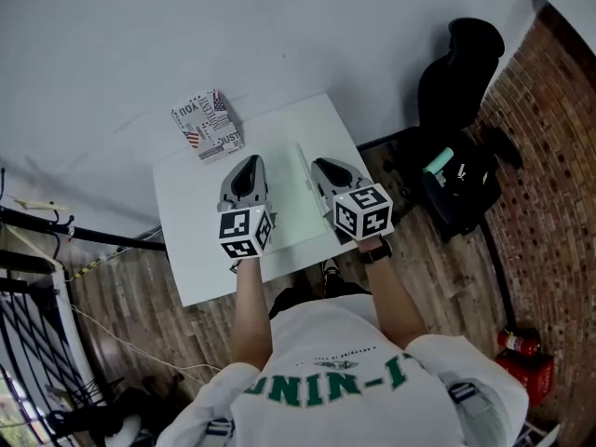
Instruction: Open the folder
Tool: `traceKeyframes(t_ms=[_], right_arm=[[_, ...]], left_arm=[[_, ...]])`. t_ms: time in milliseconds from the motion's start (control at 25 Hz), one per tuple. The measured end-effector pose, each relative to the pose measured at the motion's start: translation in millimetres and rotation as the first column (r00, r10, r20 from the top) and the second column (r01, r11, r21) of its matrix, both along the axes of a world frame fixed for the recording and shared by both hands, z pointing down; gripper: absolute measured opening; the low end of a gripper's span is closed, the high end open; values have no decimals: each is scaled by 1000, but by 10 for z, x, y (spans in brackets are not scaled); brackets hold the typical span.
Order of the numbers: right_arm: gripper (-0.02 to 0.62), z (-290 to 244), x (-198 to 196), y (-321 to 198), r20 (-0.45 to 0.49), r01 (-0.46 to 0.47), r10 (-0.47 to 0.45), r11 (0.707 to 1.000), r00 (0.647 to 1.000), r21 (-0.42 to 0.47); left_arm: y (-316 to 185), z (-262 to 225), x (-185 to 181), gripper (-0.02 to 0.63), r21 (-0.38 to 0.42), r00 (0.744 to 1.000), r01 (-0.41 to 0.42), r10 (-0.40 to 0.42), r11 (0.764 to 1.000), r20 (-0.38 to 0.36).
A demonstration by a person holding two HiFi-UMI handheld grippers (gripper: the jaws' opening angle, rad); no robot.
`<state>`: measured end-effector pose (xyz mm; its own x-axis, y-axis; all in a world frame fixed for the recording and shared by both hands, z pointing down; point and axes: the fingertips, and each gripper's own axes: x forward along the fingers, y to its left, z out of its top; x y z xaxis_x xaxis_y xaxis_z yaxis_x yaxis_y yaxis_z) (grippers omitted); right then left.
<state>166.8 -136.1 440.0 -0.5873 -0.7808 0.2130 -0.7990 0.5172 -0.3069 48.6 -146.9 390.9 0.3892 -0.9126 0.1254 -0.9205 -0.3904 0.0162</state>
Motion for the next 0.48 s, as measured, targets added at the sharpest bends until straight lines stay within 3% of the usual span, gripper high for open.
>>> traceKeyframes(t_ms=[200, 480], right_arm=[[79, 678, 205, -304, 25, 44, -40, 984, 999, -175], [139, 1553, 164, -373, 17, 124, -127, 920, 992, -371]], left_arm=[[-280, 391, 287, 15, -74, 999, -32, 32, 997, 1], [-519, 845, 369, 15, -156, 999, -48, 46, 987, -16]])
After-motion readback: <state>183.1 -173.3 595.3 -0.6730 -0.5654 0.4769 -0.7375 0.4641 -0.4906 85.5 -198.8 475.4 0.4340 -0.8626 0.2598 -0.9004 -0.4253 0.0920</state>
